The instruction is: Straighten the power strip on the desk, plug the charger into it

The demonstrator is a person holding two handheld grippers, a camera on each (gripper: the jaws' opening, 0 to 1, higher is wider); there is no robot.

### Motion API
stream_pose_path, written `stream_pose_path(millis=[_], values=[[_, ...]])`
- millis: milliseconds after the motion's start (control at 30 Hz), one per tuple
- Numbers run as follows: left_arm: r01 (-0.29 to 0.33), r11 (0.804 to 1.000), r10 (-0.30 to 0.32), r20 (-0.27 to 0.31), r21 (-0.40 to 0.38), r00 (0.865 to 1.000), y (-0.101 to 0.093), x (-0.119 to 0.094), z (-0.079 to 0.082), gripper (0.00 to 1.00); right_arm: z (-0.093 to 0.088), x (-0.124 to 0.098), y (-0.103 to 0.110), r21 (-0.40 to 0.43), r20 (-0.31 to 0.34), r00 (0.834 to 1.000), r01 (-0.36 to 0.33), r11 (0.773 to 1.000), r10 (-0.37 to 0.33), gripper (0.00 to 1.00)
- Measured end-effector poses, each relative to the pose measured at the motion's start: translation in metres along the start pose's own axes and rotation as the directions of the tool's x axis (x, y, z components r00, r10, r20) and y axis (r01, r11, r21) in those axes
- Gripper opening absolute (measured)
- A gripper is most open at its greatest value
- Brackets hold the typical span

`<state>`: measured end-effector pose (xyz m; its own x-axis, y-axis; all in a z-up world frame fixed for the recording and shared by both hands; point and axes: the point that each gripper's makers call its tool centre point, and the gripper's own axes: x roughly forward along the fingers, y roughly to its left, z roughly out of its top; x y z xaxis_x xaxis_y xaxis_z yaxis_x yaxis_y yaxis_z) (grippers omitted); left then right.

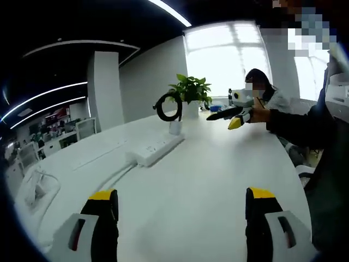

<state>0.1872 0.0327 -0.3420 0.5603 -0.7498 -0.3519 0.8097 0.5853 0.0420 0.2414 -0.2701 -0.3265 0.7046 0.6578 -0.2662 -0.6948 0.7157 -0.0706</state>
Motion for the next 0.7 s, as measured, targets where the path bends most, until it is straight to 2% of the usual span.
stream_pose_path(millis=[200, 433, 533, 700], values=[[0.017, 1.000, -0.017, 0.000, -0.005, 1.000, -0.003, 0.002, 0.004, 0.99, -0.007, -0.005, 0.006, 0.023, 0.002, 1.000, 0.007, 1.000, -0.007, 0.94], [0.044, 0.999, -0.044, -0.018, 0.018, 0.999, -0.006, 0.010, 0.011, 0.99, -0.003, -0.011, 0.009, 0.057, 0.034, 0.999, 0.030, 0.998, -0.032, 1.00], [0.052, 0.998, -0.051, -0.025, 0.032, 0.998, -0.006, 0.015, 0.016, 0.99, 0.005, -0.013, 0.013, 0.044, 0.055, 0.998, 0.033, 0.999, -0.035, 1.00], [0.088, 0.996, -0.088, -0.022, 0.032, 0.996, -0.007, 0.026, 0.029, 0.99, 0.013, -0.015, 0.013, -0.005, 0.050, 0.996, 0.077, 0.997, -0.076, 1.00]])
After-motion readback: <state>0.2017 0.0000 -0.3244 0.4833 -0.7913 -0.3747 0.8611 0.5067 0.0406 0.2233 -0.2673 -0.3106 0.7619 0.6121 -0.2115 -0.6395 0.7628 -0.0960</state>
